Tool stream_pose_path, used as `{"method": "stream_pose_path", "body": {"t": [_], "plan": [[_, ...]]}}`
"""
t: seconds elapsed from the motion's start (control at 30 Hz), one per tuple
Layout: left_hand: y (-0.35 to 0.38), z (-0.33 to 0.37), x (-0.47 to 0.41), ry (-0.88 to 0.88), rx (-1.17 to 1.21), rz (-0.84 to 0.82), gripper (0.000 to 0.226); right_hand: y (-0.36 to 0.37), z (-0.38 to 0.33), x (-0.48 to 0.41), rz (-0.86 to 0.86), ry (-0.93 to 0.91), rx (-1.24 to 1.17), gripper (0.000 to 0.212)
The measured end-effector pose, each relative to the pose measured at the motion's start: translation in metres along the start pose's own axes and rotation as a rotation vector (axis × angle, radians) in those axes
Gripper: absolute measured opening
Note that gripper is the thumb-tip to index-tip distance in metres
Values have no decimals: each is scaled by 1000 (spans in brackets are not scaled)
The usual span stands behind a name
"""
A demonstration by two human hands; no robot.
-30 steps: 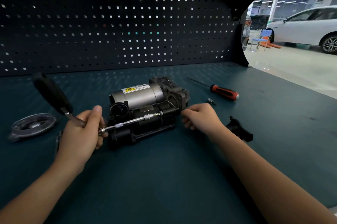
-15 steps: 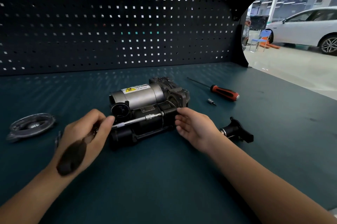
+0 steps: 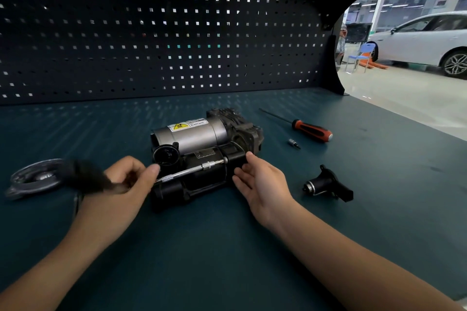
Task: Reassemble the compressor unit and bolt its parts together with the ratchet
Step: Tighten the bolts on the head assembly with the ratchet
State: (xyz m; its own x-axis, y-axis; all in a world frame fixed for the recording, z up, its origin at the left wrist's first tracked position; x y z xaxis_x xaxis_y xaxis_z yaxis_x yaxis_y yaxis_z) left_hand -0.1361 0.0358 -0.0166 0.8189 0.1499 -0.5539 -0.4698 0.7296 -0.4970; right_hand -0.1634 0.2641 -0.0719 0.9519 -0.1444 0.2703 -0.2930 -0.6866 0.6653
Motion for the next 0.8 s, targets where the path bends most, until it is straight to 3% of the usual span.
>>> {"method": "stream_pose_path", "body": {"t": [0.13,0.3,0.43,0.5,0.67,0.8], "plan": [[-7,31,6,382,-272,13,22,2,13,11,30,29,77,19],[-9,39,10,592,-284,17,25,24,24,23,-108,106,274,41],[-7,48,16,737,-359,-49,20,46,33,24,-164,138,382,42],[-5,51,20,691,-356,-73,22,50,33,23,-153,96,406,39],[-3,30,15,149,-122,-131,35,52,30,23,-163,27,444,38],[1,20,13,-2,61,-182,38,51,30,25,-164,12,459,40]]}}
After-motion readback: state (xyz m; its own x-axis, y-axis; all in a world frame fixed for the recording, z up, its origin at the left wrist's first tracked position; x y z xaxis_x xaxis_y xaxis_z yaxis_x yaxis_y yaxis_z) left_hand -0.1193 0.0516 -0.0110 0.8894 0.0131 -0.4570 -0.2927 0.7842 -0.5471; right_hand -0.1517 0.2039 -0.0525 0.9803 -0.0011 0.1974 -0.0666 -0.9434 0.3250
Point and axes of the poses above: each hand's wrist, its own x-axis away from the middle knuckle, its own y-axis out of the palm, z = x × y, the point moved 7 cm from there along -x, towards the middle knuckle, and after that the axes turned 7 degrees about -x, right-handed, at the moved point
